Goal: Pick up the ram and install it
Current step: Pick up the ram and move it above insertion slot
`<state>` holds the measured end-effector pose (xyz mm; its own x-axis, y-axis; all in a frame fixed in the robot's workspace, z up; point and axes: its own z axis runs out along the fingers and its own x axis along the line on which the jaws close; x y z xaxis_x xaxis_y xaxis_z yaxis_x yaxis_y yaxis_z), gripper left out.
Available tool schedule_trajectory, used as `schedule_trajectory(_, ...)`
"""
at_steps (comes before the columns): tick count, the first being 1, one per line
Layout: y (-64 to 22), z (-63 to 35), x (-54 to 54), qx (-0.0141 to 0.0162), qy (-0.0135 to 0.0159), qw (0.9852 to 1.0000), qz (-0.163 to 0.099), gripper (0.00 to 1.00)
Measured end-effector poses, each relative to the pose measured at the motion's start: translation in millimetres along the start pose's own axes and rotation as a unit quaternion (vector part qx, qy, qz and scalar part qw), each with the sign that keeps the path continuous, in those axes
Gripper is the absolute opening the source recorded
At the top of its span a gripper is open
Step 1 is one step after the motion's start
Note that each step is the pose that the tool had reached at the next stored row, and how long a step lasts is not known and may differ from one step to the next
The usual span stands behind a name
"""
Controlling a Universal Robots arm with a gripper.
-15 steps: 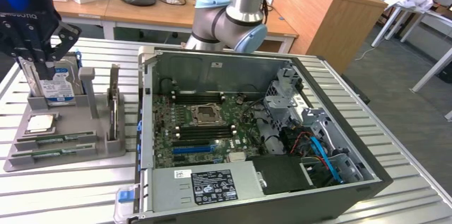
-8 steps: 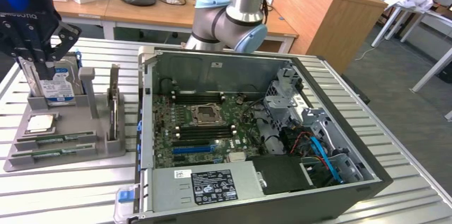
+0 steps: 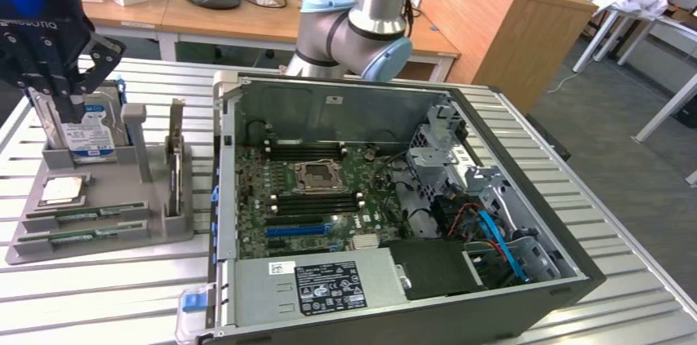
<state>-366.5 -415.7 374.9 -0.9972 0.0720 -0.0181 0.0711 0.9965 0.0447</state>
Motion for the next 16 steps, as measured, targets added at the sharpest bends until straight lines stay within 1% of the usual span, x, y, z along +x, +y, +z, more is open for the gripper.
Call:
schedule_trajectory(2,0.0,0.0,0.1,-0.0002,0.0005,0.9999,-0.01,0.1)
schedule_trajectory(4,0.0,0.0,0.0,-0.0005,0.0013,0.9996,-0.029,0.1)
schedule_trajectory(6,0.0,0.0,0.0,-0.0008,0.0021,0.9989,-0.046,0.1)
schedule_trajectory(8,0.0,0.0,0.0,-0.0012,0.0029,0.998,-0.064,0.1)
schedule_trajectory(12,0.0,0.1,0.0,-0.0018,0.0044,0.995,-0.099,0.1)
schedule_trajectory(14,0.0,0.0,0.0,-0.0021,0.0052,0.9932,-0.117,0.1)
schedule_trajectory(16,0.0,0.0,0.0,-0.0024,0.006,0.9909,-0.134,0.1)
